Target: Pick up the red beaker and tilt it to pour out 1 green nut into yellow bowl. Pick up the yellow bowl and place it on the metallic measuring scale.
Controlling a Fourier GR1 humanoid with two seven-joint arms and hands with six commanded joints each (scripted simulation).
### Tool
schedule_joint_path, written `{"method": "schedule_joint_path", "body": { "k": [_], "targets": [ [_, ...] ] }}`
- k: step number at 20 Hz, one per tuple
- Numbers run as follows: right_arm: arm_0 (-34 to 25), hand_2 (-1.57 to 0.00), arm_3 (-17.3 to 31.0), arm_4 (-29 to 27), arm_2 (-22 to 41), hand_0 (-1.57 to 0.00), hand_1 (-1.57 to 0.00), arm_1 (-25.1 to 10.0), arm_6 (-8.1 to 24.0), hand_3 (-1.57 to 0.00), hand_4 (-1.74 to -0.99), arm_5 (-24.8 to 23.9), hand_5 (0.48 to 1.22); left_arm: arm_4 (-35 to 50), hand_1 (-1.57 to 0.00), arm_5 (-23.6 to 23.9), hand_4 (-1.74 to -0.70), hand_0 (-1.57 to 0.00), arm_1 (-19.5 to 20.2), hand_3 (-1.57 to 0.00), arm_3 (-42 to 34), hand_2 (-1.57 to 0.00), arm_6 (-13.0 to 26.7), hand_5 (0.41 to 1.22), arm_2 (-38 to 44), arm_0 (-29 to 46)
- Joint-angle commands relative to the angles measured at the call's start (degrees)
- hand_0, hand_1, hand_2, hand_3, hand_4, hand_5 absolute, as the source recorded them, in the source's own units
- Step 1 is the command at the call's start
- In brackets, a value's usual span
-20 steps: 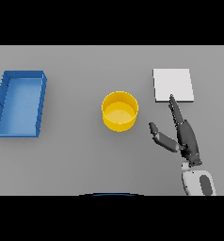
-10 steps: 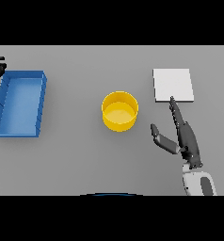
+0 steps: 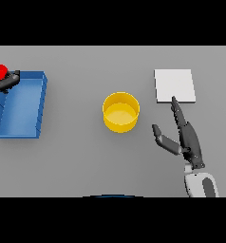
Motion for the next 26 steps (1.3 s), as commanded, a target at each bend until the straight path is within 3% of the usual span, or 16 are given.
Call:
{"method": "schedule_joint_path", "body": {
  "k": [1, 4, 9, 13, 16, 19, 24, 26],
  "targets": [
    [0.3, 0.0, 0.06, -0.14, 0.02, 0.0, 0.0, 0.11, -0.42, 0.0, -1.15, 0.03, 0.671, 2.24, -0.69, -2.08, -1.05, -0.75, 0.57, -0.67, -0.76, -0.65, 0.06, 0.683, 0.97, 0.55],
    [0.22, 0.0, 0.37, 0.14, 0.15, 0.0, 0.0, 0.4, -0.77, 0.0, -1.155, -0.29, 0.669, 0.94, -0.35, -5.89, -0.88, -0.38, 2.61, -0.34, -0.57, -0.33, 1.08, 0.644, -1.02, 1.16],
    [-0.21, 0.0, 0.47, 1.85, 0.23, 0.0, 0.0, -0.03, -0.37, 0.0, -1.157, -1.39, 0.665, -3.01, -0.11, -4.84, -0.79, -0.13, 2.7, -0.11, 1.11, -0.11, 0.53, 0.627, -3.39, 0.92],
    [-2.1, 0.0, -0.08, 5.74, 1.63, 0.0, 0.0, -1.15, 4.31, 0.0, -1.115, -2.03, 0.638, -2.58, -0.05, -2.91, -0.78, -0.05, 1.99, -0.05, -0.15, -0.04, -2.76, 0.635, -2.62, 0.47],
    [-5.42, 0.0, 1.65, 8.36, 3.92, 0.0, 0.0, -5.96, 2.61, 0.0, -1.088, 3.0, 0.665, -1.12, -0.02, -2.43, -0.79, -0.03, 0.95, -0.02, -0.32, -0.02, -4.51, 0.657, -1.7, 0.48],
    [-10.88, 0.0, 2.84, 16.25, 7.58, 0.0, 0.0, -11.14, 5.57, 0.0, -1.128, 5.53, 0.637, -0.69, -0.01, -2.01, -0.8, -0.01, 0.02, -0.01, -2.46, -0.01, -3.68, 0.673, -2.14, 1.22],
    [-21.68, 0.0, 6.65, 26.33, 14.46, 0.0, 0.0, -17.68, 3.22, 0.0, -1.152, 11.32, 0.632, -0.41, 0.0, -1.8, -0.81, 0.0, -0.62, 0.0, -2.99, 0.0, -3.39, 0.688, -2.23, 2.2],
    [-25.43, 0.0, 9.21, 29.37, 17.39, 0.0, 0.0, -18.42, 1.86, 0.0, -1.162, 12.99, 0.637, -0.4, 0.0, -2.25, -0.81, 0.0, -0.18, 0.0, -2.92, 0.0, -3.77, 0.689, -2.14, 2.3]
  ]
}}
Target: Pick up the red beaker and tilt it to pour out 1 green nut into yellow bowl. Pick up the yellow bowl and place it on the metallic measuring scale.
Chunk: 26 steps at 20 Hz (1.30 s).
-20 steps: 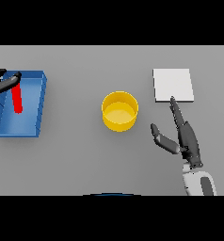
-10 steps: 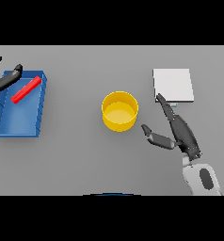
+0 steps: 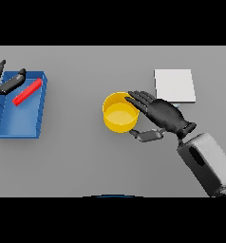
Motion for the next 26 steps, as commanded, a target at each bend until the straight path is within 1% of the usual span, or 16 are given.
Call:
{"method": "schedule_joint_path", "body": {
  "k": [1, 3, 4, 6, 9, 10, 13, 14, 16, 18, 20, 21, 23, 24, 25, 26],
  "targets": [
    [-1.12, 0.0, 1.03, 1.29, 1.43, 0.0, 0.0, -0.2, -0.63, 0.0, -1.167, 0.79, 0.639, 0.04, 0.0, 0.03, -0.81, 0.0, 0.2, 0.0, 0.37, 0.0, 0.03, 0.687, 0.3, -0.07],
    [-3.61, 0.0, 2.92, 3.29, 3.97, 0.0, 0.0, -0.75, -2.11, 0.0, -1.161, 2.8, 0.643, 0.07, 0.0, -0.38, -0.8, 0.0, 0.39, 0.0, 0.36, 0.0, -0.47, 0.691, 0.23, 0.2],
    [-4.94, 0.0, 4.97, 4.14, 4.82, 0.0, 0.0, -0.84, -3.14, 0.0, -1.156, 2.96, 0.642, 0.31, 0.0, -0.64, -0.81, 0.0, 0.5, 0.0, 0.49, 0.0, -0.63, 0.692, 0.41, 0.17],
    [-7.25, 0.0, 7.41, 5.18, 6.29, 0.0, 0.0, -0.88, -4.59, 0.0, -1.154, 3.95, 0.639, 0.45, 0.0, -0.76, -0.81, 0.0, 0.96, 0.0, -0.19, 0.0, -0.45, 0.695, 0.62, 0.44],
    [-10.57, 0.0, 12.54, 6.59, 8.87, 0.0, 0.0, 0.58, -5.79, 0.0, -1.155, 5.54, 0.646, 0.44, 0.0, -0.51, -0.81, 0.0, 0.59, 0.0, 0.65, 0.0, -0.38, 0.695, 0.79, 0.07],
    [-12.59, 0.0, 14.11, 7.1, 9.67, 0.0, 0.0, 1.04, -5.7, 0.0, -1.157, 6.68, 0.652, 0.36, 0.0, -0.35, -0.81, 0.0, 0.8, 0.0, 0.47, 0.0, 0.16, 0.693, 0.92, 0.1],
    [-15.44, 0.0, 16.22, 7.7, 11.38, 0.0, 0.0, 1.41, -6.19, 0.0, -1.162, 9.78, 0.667, 0.64, 0.0, -0.84, -0.81, 0.0, 0.74, 0.0, 0.36, 0.0, -0.96, 0.7, 0.89, 0.19],
    [-15.89, 0.0, 17.73, 8.23, 12.28, 0.0, 0.0, 2.49, -5.35, 0.0, -1.164, 10.24, 0.67, 0.41, 0.0, -0.86, -0.81, 0.0, 0.94, 0.0, 0.47, 0.0, -1.13, 0.7, 0.81, 0.52],
    [-17.46, 0.0, 19.59, 8.93, 13.28, 0.0, 0.0, 2.83, -5.54, 0.0, -1.174, 11.25, 0.674, 0.2, 0.0, -1.09, -0.8, 0.0, 0.86, 0.0, 0.67, 0.0, -1.26, 0.703, 0.52, 0.64],
    [-17.64, 0.0, 21.41, 9.45, 14.21, 0.0, 0.0, 3.64, -5.55, 0.0, -1.181, 11.46, 0.674, 0.33, 0.0, -1.44, -0.8, 0.0, 1.48, 0.0, 1.39, 0.0, -1.75, 0.703, 1.03, 0.2],
    [-18.59, 0.0, 22.75, 9.71, 14.42, 0.0, 0.0, 3.23, -5.98, -0.01, -1.186, 12.01, 0.684, 0.13, 0.0, -1.44, -0.8, 0.0, 1.67, 0.0, 1.54, 0.0, -1.94, 0.704, 1.01, 0.43],
    [-18.81, 0.0, 23.26, 9.6, 14.46, 0.0, 0.0, 3.5, -5.65, -0.01, -1.188, 12.6, 0.693, -0.04, 0.0, -1.35, -0.79, 0.0, 1.41, 0.0, 1.45, 0.0, -1.21, 0.708, 0.74, 0.0],
    [-18.53, -0.01, 23.16, 9.45, 14.43, 0.0, 0.0, 3.97, -4.8, -0.04, -1.209, 13.08, 0.732, -0.05, 0.0, -1.48, -0.79, 0.0, 1.55, 0.0, 1.53, 0.0, -0.77, 0.713, 0.77, -0.47],
    [-18.73, -0.04, 23.3, 9.54, 14.4, 0.0, -0.01, 4.4, -3.93, -0.08, -1.234, 13.15, 0.77, 0.03, 0.0, -1.45, -0.79, 0.0, 1.53, 0.0, 1.22, 0.0, -0.59, 0.714, 0.77, -0.41],
    [-19.28, -0.09, 24.21, 9.82, 14.5, -0.05, -0.06, 4.62, -4.25, -0.13, -1.261, 12.46, 0.809, -0.13, 0.0, -1.3, -0.79, 0.0, 1.24, 0.0, 2.08, 0.0, -1.18, 0.712, 0.75, -0.72],
    [-19.27, -0.19, 24.36, 9.96, 14.61, -0.19, -0.18, 4.67, -5.08, -0.21, -1.309, 11.88, 0.891, -0.11, 0.0, -1.22, -0.79, 0.0, 1.17, 0.0, 1.49, 0.0, -1.42, 0.711, 0.62, -0.03]
  ]
}}
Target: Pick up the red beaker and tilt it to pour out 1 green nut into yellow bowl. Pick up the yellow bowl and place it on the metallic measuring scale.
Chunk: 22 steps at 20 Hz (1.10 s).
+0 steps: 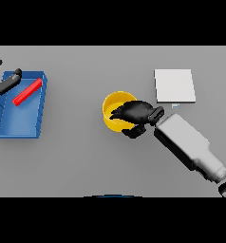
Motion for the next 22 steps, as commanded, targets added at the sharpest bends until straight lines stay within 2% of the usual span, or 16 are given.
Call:
{"method": "schedule_joint_path", "body": {
  "k": [1, 2, 3, 4, 5, 6, 7, 8, 10, 13, 19, 22],
  "targets": [
    [-0.04, -0.35, 0.57, 0.11, 0.07, -0.45, -0.41, 0.23, -0.58, -0.32, -1.363, -0.61, 0.957, -0.17, 0.0, 0.08, -0.79, 0.0, -0.13, 0.0, -0.4, 0.0, 0.04, 0.71, -0.27, 0.0],
    [-0.07, -0.59, 0.33, -0.03, 0.09, -0.68, -0.64, -0.13, -1.25, -0.57, -1.435, -0.62, 1.01, -0.29, 0.0, 0.06, -0.79, 0.0, 0.05, 0.0, -0.25, 0.0, -0.01, 0.71, -0.24, 0.13],
    [-0.2, -0.79, -0.12, -0.55, -0.21, -0.86, -0.83, -0.46, -1.87, -0.68, -1.492, 0.06, 1.052, -0.14, 0.0, 0.19, -0.79, 0.0, -0.05, 0.0, -0.15, 0.0, 0.4, 0.71, -0.06, -0.16],
    [-0.1, -0.95, -0.47, -0.37, 0.27, -1.0, -0.97, -0.18, -1.02, -0.79, -1.54, 0.32, 1.086, -0.06, 0.0, 0.16, -0.79, 0.0, 0.04, 0.0, -0.28, 0.0, -0.07, 0.707, -0.02, 0.49],
    [-0.48, -1.07, 0.2, -0.56, 0.28, -1.11, -1.09, -0.64, -2.68, -0.88, -1.578, 0.18, 1.113, 0.13, 0.0, -0.38, -0.79, 0.0, 0.6, 0.0, -0.04, 0.0, -0.23, 0.707, 0.28, 0.09],
    [-0.53, -1.13, 0.19, -0.91, 0.3, -1.21, -1.19, -0.88, -3.22, -0.97, -1.611, 0.42, 1.135, 0.09, 0.0, -0.47, -0.79, 0.0, 0.67, 0.0, -0.03, 0.0, 0.06, 0.709, 0.21, 0.03],
    [-0.65, -1.19, 0.3, -1.18, 0.21, -1.28, -1.27, -0.53, -2.41, -1.03, -1.637, 0.72, 1.152, -0.03, 0.0, -0.59, -0.78, 0.0, 0.58, 0.0, 0.23, 0.0, 0.05, 0.712, 0.07, -0.38],
    [-0.8, -1.25, 0.67, -1.7, 0.09, -1.34, -1.33, -0.8, -3.27, -1.07, -1.658, 0.87, 1.166, -0.3, 0.0, -0.42, -0.78, 0.0, 0.6, 0.0, 0.63, 0.0, 0.38, 0.711, 0.03, -0.79],
    [-1.07, -1.32, -0.03, -1.91, 0.29, -1.42, -1.41, -0.61, -1.69, -1.13, -1.688, 2.37, 1.186, -0.3, 0.0, -0.54, -0.78, 0.0, 0.68, 0.0, 0.57, 0.0, -0.27, 0.71, 0.01, -0.54],
    [-0.88, -1.36, -1.81, -2.67, -0.15, -1.49, -1.49, -1.74, -1.05, -1.2, -1.714, 3.06, 1.203, 0.19, 0.0, -0.84, -0.79, 0.0, 0.02, 0.0, 0.17, 0.0, -0.55, 0.704, -0.28, 0.08],
    [-1.79, -1.48, -7.3, -5.39, -3.17, -1.55, -1.55, -5.27, 1.35, -1.16, -1.734, 7.28, 1.216, -0.7, 0.0, -0.15, -0.77, 0.0, 0.42, 0.0, -0.98, 0.0, -0.47, 0.705, -0.71, 0.28],
    [-1.17, -1.43, -11.57, -5.97, -4.4, -1.56, -1.56, -7.14, 3.92, -1.22, -1.737, 8.86, 1.219, 0.12, 0.0, -0.64, -0.78, 0.0, 0.4, 0.0, 0.44, 0.0, -0.27, 0.702, 0.09, -1.26]
  ]
}}
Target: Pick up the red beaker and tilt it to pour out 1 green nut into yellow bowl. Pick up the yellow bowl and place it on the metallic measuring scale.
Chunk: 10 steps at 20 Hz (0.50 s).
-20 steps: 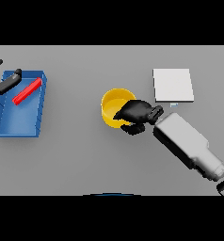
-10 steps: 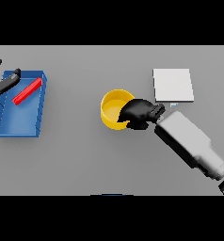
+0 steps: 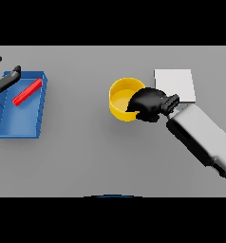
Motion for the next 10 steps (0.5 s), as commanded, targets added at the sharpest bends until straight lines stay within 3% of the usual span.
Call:
{"method": "schedule_joint_path", "body": {
  "k": [1, 5, 10],
  "targets": [
    [0.57, -1.45, -1.31, 0.1, -0.2, -1.56, -1.56, -0.68, 1.09, -1.2, -1.738, 0.3, 1.219, 0.64, 0.0, -0.11, -0.79, 0.0, -0.23, 0.0, -0.4, 0.0, -0.46, 0.702, 0.23, 0.69],
    [2.77, -1.52, -5.56, -0.84, -2.01, -1.52, -1.57, -3.05, 2.94, -1.18, -1.74, 1.52, 1.219, 0.97, 0.0, -0.1, -0.8, 0.0, -0.29, 0.0, -0.83, 0.0, 0.55, 0.704, 0.33, 0.49],
    [0.49, -1.52, -1.35, -0.05, -5.5, -1.55, -1.57, -5.91, 2.73, -1.17, -1.741, -3.55, 1.22, 2.15, 0.0, -0.17, -0.83, 0.0, -0.19, 0.0, -2.41, 0.0, 2.03, 0.728, 0.92, 1.11]
  ]
}}
